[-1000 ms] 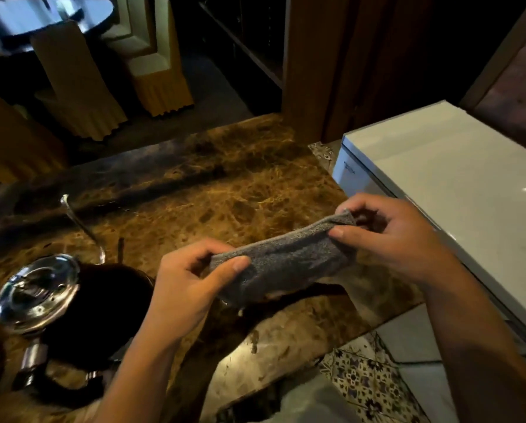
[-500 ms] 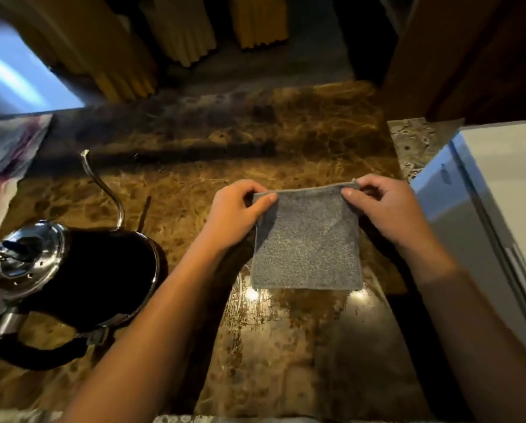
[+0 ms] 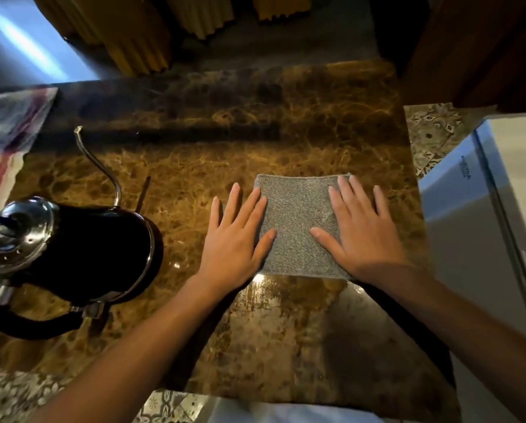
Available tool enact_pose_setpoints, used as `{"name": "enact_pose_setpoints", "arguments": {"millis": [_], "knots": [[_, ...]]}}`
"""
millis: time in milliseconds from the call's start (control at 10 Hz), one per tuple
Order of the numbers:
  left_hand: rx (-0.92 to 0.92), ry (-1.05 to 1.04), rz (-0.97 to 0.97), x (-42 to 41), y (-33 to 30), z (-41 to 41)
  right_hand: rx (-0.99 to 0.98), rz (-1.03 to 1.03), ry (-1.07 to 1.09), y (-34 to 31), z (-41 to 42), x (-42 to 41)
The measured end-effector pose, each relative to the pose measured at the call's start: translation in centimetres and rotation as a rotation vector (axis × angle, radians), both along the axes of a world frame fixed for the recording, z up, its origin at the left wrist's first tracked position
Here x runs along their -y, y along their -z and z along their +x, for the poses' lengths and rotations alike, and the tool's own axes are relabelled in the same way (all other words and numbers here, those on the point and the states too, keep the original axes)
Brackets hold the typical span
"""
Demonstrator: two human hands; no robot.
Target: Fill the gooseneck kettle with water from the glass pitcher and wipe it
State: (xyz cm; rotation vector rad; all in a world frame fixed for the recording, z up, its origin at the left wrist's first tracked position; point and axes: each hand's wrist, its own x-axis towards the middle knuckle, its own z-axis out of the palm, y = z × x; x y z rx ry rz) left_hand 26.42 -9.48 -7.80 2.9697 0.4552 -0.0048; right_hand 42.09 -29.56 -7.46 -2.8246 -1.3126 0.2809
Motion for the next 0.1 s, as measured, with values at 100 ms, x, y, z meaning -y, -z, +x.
{"name": "enact_pose_setpoints", "arguments": {"millis": [100], "knots": [[0.018,-0.042,-0.01,-0.47,-0.32,0.46,-0.001,0.036,0.06,-0.79,-0.24,-0.37]]}}
